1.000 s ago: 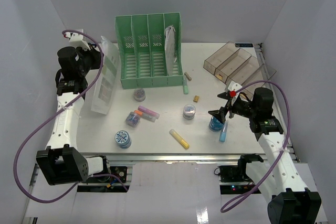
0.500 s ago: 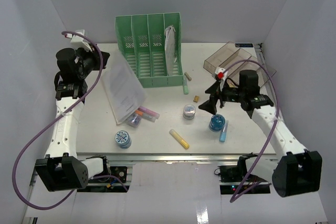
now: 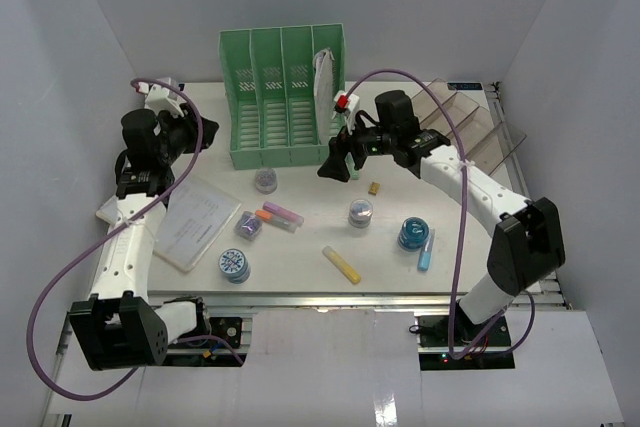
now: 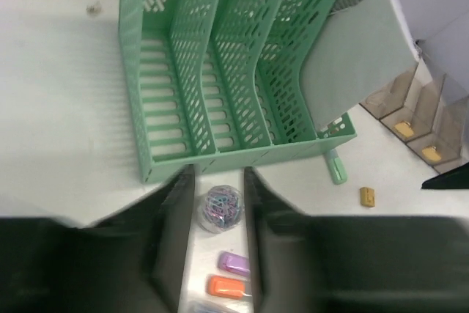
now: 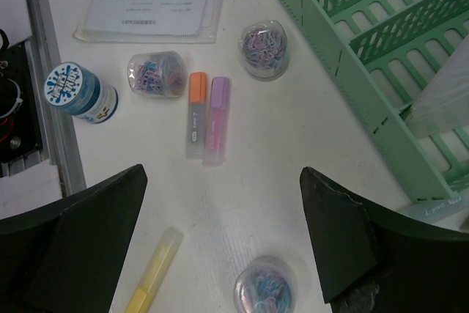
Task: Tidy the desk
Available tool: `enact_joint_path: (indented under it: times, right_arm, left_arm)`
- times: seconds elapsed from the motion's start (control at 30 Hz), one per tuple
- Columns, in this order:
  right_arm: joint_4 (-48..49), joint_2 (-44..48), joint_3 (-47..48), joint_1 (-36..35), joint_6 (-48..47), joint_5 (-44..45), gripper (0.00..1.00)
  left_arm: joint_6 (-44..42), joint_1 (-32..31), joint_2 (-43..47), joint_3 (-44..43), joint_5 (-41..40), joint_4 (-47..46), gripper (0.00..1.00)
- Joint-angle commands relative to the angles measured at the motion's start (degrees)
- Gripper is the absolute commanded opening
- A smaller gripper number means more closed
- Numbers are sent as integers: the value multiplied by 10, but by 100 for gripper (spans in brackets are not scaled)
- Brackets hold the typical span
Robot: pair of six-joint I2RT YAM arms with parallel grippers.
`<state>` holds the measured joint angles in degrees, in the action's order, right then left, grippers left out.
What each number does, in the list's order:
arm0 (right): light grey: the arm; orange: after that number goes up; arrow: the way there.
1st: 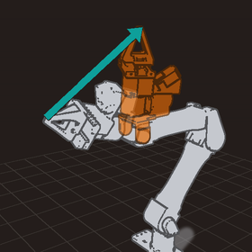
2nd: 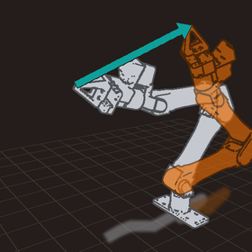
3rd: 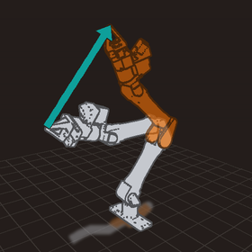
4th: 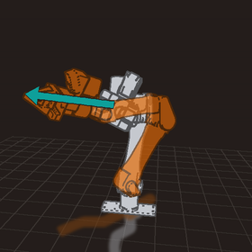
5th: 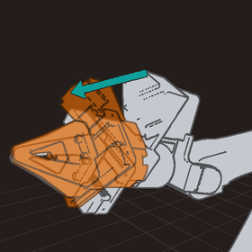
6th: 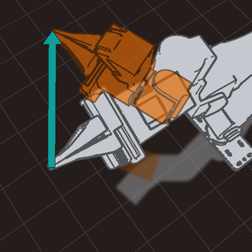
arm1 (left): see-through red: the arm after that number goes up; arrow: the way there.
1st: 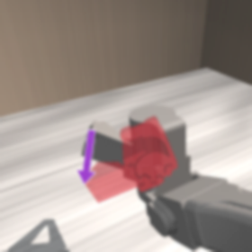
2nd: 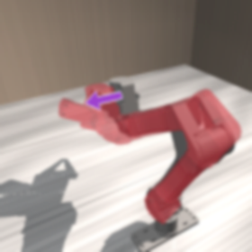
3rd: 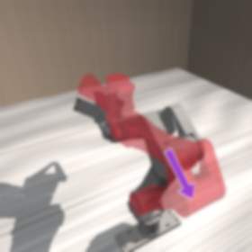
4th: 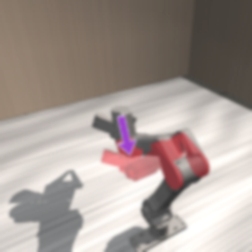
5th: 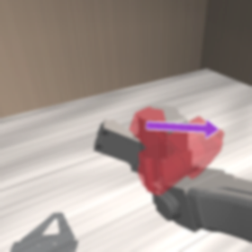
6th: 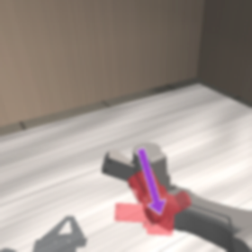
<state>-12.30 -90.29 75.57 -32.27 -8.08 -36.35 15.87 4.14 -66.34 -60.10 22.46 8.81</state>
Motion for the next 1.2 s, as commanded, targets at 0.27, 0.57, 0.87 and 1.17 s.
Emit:
enact_joint_path:
  times: [0.27, 0.57, 0.87, 1.17]
  right_arm:
    - [-70, -23, -14, -6, -143, -167, 90]
    - [-64, 26, -71, -3, -153, -171, 90]
    - [-65, 16, -91, 12, -155, -186, 90]
    - [-64, 5, -113, 91, -148, -222, 91]
  left_arm:
    - [121, 73, -74, 20, -110, 127, 89]
    - [264, 167, -73, 58, -213, 231, 90]
    - [267, 305, -107, 127, -230, 215, 90]
    - [258, 315, -170, 132, -272, 172, 84]
